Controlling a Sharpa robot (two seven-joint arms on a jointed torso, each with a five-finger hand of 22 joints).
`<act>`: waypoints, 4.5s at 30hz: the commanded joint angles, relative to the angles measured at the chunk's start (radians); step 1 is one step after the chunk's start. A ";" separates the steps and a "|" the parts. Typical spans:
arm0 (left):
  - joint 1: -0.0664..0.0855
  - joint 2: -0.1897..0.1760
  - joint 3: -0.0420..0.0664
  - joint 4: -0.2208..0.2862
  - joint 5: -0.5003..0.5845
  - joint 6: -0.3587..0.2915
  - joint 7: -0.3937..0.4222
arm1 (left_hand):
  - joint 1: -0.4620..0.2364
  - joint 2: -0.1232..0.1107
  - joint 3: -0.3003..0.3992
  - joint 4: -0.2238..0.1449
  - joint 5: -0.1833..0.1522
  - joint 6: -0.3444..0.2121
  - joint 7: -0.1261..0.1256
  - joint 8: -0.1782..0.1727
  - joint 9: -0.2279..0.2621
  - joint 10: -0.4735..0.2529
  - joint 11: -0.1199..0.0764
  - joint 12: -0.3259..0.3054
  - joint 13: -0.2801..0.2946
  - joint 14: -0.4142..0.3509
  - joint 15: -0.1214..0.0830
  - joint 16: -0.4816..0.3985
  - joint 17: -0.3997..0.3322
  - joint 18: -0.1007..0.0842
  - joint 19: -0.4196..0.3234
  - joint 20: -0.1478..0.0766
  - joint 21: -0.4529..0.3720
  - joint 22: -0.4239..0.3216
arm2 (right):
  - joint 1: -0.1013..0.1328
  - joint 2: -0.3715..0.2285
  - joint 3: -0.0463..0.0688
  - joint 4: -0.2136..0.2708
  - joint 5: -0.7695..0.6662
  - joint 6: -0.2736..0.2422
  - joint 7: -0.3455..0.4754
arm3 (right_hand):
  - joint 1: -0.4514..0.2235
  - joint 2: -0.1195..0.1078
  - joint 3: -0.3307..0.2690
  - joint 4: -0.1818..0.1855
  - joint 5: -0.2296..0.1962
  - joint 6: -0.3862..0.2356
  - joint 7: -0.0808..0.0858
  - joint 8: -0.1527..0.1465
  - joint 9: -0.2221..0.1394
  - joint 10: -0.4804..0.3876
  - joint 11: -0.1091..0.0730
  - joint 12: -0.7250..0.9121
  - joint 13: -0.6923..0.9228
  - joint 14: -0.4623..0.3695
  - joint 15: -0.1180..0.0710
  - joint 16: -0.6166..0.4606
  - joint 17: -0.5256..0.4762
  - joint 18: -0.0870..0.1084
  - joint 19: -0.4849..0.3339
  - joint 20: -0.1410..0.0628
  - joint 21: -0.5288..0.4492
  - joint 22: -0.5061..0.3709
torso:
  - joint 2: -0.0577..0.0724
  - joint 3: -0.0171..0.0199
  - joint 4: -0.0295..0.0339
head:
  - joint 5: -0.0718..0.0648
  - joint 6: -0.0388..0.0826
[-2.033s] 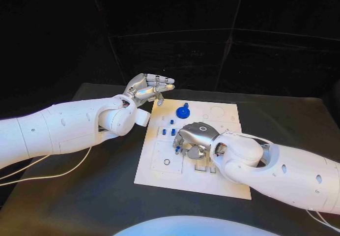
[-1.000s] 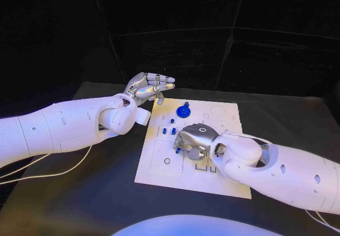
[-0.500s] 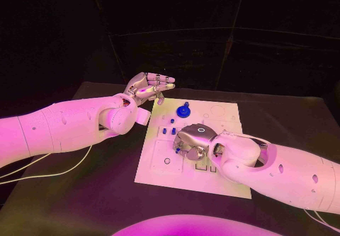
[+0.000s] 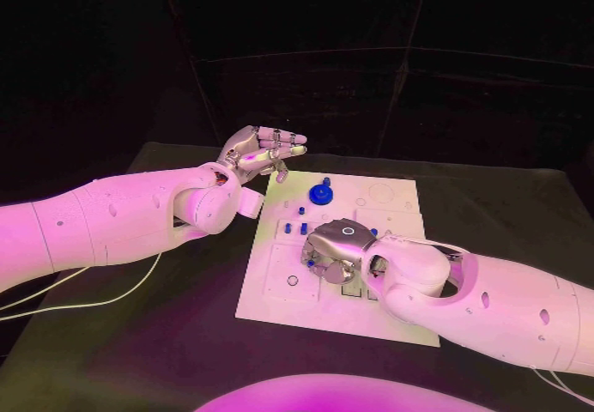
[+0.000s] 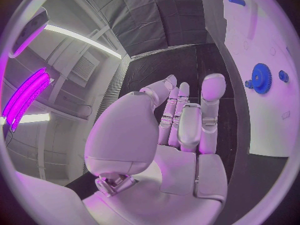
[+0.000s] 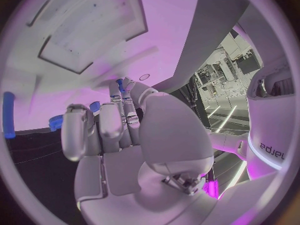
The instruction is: Assemble the parts on the task board
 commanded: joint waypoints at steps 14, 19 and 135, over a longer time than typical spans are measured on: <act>0.001 0.001 0.001 0.000 0.002 0.017 -0.001 | 0.001 0.010 -0.001 -0.005 0.002 -0.002 0.005 0.002 -0.001 -0.003 0.001 0.005 -0.001 -0.004 0.000 -0.005 -0.001 0.010 -0.004 0.001 -0.006 -0.001 | -0.006 -0.032 -0.009 0.016 0.017 -0.147 0.018 | -0.052 -0.040 -0.034 0.020 0.009 -0.139 0.051 -0.026 -0.013 -0.146 0.055 -0.052 -0.006 -0.030 0.038 -0.061 -0.122 0.033 -0.096 0.038 -0.088 -0.036 | -0.001 0.0009 -0.0004 | -0.002 0.007; 0.001 0.000 0.001 -0.003 0.002 0.020 -0.003 | -0.002 0.010 -0.003 -0.004 0.001 -0.004 0.006 0.002 -0.001 -0.005 0.002 0.005 -0.001 -0.004 0.001 -0.005 -0.002 0.011 -0.005 0.001 -0.008 -0.003 | -0.005 -0.080 -0.008 0.065 0.035 -0.204 0.033 | -0.058 -0.046 -0.049 0.023 0.016 -0.144 0.051 -0.024 -0.012 -0.155 0.055 -0.044 -0.005 -0.035 0.039 -0.072 -0.136 0.035 -0.104 0.040 -0.099 -0.048 | -0.003 0.0007 -0.0016 | -0.005 0.011; 0.002 0.034 -0.001 -0.015 0.002 0.036 -0.005 | -0.016 0.024 -0.013 -0.009 0.002 -0.059 0.047 0.012 -0.001 -0.097 0.063 -0.033 -0.012 -0.375 0.098 -0.999 -0.863 0.039 -0.425 0.113 -0.626 -0.508 | 0.025 -0.067 0.059 0.117 0.185 -0.037 0.088 | 0.035 0.031 -0.013 0.016 -0.005 -0.023 0.003 0.012 -0.003 0.038 -0.001 -0.013 -0.002 0.007 -0.007 -0.007 -0.011 0.010 -0.014 -0.004 -0.029 0.054 | 0.001 0.0000 -0.0006 | 0.004 0.025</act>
